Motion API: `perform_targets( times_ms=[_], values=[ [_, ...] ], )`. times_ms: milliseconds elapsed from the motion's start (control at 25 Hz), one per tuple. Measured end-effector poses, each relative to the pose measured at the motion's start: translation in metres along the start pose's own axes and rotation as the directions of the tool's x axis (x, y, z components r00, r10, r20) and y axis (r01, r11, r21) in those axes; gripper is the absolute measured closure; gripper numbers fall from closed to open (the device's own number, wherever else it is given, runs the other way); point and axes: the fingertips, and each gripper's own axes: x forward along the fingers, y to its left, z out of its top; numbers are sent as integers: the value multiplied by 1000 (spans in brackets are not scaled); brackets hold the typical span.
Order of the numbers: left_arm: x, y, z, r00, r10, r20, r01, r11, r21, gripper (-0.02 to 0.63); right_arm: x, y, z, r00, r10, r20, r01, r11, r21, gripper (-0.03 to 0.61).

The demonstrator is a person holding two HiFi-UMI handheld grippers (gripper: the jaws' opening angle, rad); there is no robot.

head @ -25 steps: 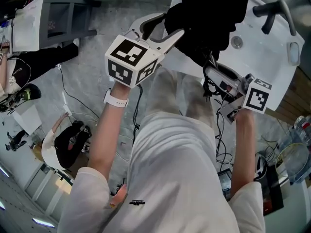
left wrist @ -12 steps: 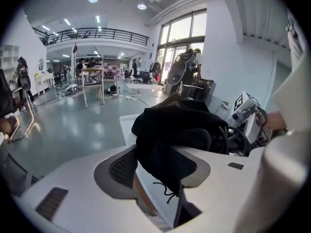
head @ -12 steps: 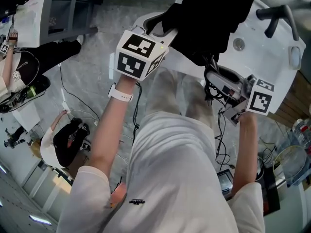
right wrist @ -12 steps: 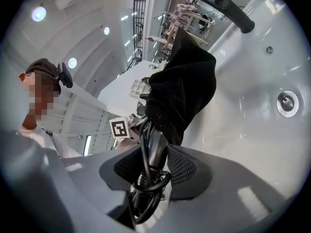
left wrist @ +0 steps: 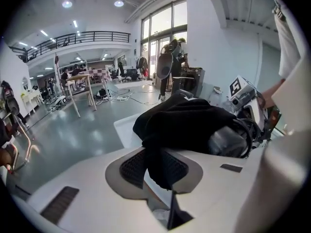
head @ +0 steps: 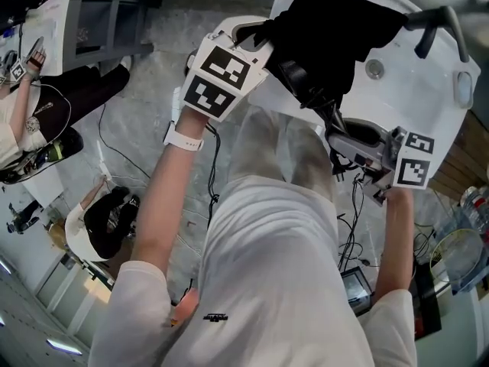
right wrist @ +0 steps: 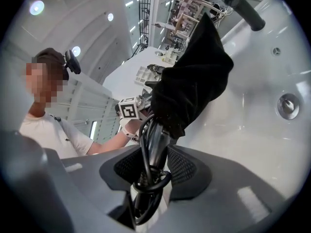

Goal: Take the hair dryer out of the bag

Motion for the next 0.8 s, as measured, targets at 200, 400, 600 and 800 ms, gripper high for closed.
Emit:
perform_targets(
  times_ms=[200,400,600,800],
  values=[
    [0,-3,5,1000,-26,5,26,1000,1,552,3,17,-28,995,54,-90,-59,997,-48,411],
    [8,-6,-7,1000,-24,-18,24,1000,-8,551,5,35,-43,988,77,-132,-85,995,-51,411],
    [15,8,-16,1000,27,-5,-27,996,-84,557,1,60,-63,979,80,-190,-97,992,-80,411],
    [13,-5,-12,998,51,31,-48,994,-103,551,-25,78,-73,987,48,-155,-65,992,-108,411]
  ],
)
